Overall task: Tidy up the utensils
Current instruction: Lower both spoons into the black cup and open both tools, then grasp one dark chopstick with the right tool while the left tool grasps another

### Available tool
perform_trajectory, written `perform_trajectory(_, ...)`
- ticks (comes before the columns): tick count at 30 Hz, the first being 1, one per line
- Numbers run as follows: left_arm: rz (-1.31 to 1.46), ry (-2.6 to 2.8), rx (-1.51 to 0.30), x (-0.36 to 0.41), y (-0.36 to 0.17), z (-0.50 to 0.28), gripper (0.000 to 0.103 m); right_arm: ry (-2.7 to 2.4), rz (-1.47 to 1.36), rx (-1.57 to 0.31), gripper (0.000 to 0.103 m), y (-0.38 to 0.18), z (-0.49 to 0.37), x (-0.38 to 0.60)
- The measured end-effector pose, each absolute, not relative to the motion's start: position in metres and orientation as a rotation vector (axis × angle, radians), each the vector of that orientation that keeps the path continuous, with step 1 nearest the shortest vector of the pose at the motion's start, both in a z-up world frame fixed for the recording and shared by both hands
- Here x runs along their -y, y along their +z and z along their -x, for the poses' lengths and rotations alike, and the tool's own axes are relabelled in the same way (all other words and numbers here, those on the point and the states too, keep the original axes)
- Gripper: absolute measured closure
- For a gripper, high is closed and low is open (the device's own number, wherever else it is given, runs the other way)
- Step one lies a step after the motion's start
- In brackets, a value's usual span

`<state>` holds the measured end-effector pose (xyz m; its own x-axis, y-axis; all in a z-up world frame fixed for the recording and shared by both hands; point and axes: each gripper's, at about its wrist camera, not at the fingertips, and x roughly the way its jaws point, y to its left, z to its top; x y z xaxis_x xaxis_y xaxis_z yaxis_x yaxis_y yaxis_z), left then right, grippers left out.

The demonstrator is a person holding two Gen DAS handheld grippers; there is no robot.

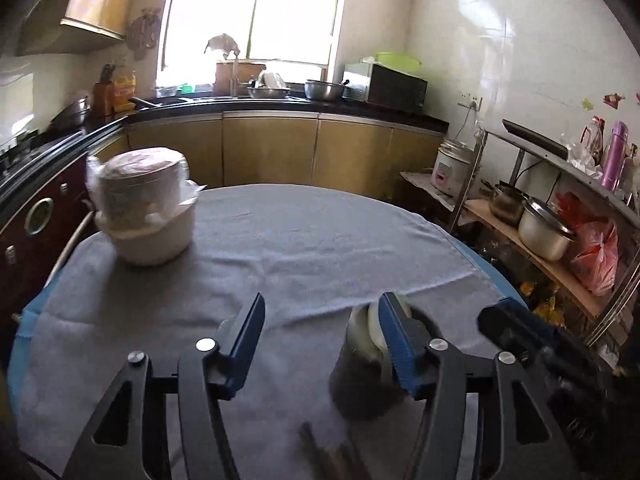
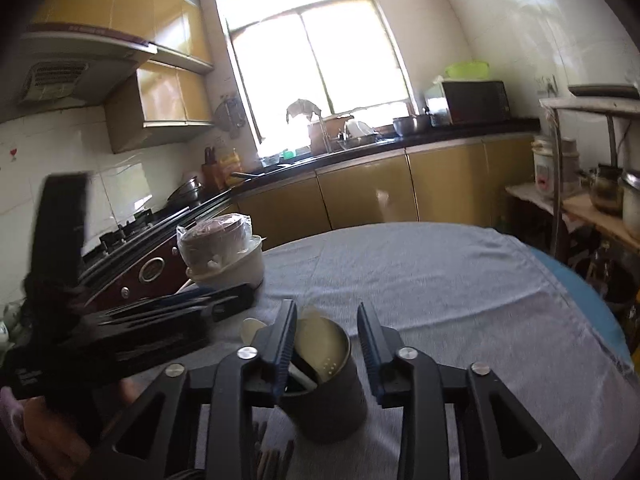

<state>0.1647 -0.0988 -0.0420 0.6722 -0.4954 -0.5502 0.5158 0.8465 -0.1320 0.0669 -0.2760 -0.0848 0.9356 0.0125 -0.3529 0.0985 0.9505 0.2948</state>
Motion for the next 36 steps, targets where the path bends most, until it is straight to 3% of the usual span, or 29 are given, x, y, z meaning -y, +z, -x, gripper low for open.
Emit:
perform_trajectory(1,-0.03,-0.552,-0.614,0.086,-0.041,-0.157,0.04,-0.041,-0.335,-0.354,0.044,-0.084,-0.061,0.277)
perform_trajectory(9,-0.049,-0.389,-0.71,0.025,-0.065,-0.112,0.037,-0.082,-0.393,-0.365,0.043,-0.093,-0.007,0.276)
perform_trajectory(12,-0.082,-0.345,-0.753,0.013,-0.083,-0.09,0.031,-0.074,-0.372,-0.426,0.049,-0.099,0.006,0.266)
perform_trajectory(16,-0.094,-0.333,-0.82,0.002,-0.106,-0.073,0.031,-0.037,-0.382,-0.522,0.062,-0.113,0.012,0.254)
perform_trajectory(28,0.001,-0.328,-0.946,-0.033,-0.124,-0.085,0.031,0.005,-0.413,-0.748,0.076,-0.15,-0.01,0.23)
perform_trajectory(36,0.044,-0.368,-1.042,-0.018,-0.131,-0.11,0.031,0.066,-0.414,-0.853,0.077,-0.172,-0.022,0.209)
